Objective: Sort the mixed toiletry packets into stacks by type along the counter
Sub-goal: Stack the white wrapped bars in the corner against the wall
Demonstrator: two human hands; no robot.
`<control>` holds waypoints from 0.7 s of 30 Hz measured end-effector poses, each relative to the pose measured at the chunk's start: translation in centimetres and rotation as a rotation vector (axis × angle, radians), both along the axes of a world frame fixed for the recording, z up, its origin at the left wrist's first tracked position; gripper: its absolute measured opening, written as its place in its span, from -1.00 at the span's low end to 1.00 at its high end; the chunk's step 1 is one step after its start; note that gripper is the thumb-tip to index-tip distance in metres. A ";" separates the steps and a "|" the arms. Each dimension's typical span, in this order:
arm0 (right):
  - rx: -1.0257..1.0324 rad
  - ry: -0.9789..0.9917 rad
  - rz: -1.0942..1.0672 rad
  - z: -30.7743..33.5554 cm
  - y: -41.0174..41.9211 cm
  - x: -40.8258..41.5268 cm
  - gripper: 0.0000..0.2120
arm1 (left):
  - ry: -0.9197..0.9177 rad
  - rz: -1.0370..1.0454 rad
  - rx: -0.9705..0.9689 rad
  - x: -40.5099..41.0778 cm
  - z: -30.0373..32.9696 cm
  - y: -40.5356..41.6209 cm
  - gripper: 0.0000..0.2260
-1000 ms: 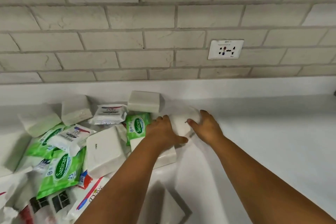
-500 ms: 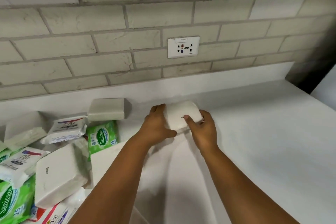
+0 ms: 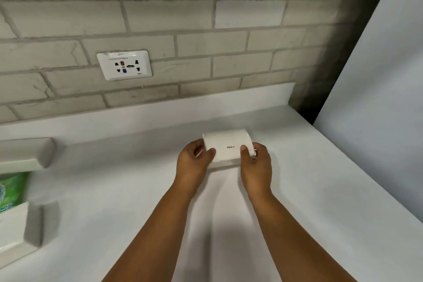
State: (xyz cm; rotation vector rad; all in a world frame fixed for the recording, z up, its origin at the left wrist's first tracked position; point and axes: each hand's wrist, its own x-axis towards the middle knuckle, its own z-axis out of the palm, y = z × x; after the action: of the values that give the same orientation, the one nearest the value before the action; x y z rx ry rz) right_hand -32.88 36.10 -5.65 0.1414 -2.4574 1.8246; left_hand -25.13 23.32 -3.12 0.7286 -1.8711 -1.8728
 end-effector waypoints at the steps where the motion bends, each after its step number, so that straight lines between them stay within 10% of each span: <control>1: 0.018 -0.005 0.002 -0.1 1.4 -1.4 -0.74 | 0.008 0.008 0.024 -1.4 -0.2 1.4 -0.69; 10: 0.221 0.071 -0.059 -1.8 8.9 -11.6 -0.70 | -0.014 0.065 0.079 -11.5 -2.5 9.5 -0.69; 21: -0.009 0.050 -0.004 -1.8 8.5 -22.4 -0.75 | 0.004 0.100 0.046 -22.7 -3.1 9.7 -0.60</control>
State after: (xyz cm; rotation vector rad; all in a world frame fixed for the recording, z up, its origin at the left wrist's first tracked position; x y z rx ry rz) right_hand -55.25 44.60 -7.49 0.1790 -2.4133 1.8079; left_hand -47.87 33.03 -6.21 0.8169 -1.7610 -1.8588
